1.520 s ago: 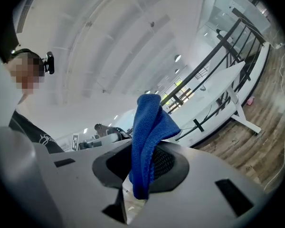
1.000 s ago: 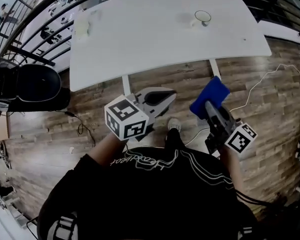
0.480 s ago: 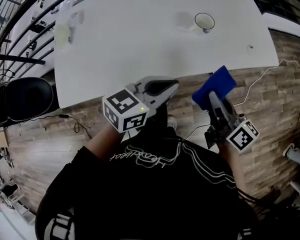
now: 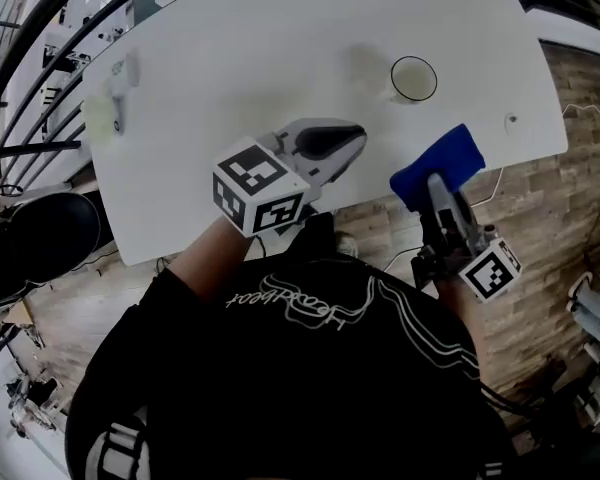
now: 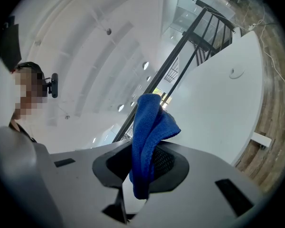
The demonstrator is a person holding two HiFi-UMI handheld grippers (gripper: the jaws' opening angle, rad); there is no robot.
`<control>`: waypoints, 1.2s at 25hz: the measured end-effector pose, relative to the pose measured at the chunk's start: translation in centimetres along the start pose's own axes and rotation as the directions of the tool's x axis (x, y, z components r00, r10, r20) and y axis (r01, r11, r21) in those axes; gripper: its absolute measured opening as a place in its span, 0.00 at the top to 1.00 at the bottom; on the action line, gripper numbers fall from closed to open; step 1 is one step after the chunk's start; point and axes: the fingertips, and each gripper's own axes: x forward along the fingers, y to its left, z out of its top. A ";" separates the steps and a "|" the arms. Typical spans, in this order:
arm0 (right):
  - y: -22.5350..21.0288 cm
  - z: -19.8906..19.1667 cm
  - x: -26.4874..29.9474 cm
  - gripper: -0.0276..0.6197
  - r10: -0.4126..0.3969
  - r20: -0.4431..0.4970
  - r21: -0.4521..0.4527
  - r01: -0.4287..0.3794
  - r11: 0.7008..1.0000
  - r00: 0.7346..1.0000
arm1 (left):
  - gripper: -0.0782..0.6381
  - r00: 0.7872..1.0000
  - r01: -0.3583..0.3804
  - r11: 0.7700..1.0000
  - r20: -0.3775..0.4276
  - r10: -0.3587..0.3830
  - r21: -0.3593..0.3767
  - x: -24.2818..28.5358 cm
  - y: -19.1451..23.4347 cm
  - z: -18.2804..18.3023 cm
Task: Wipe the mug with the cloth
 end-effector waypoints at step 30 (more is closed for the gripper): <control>-4.9 2.3 3.7 0.86 -0.057 0.088 0.140 0.044 0.989 0.994 | 0.78 0.979 0.035 0.988 -0.203 -0.004 0.151 8.3 5.1 -3.9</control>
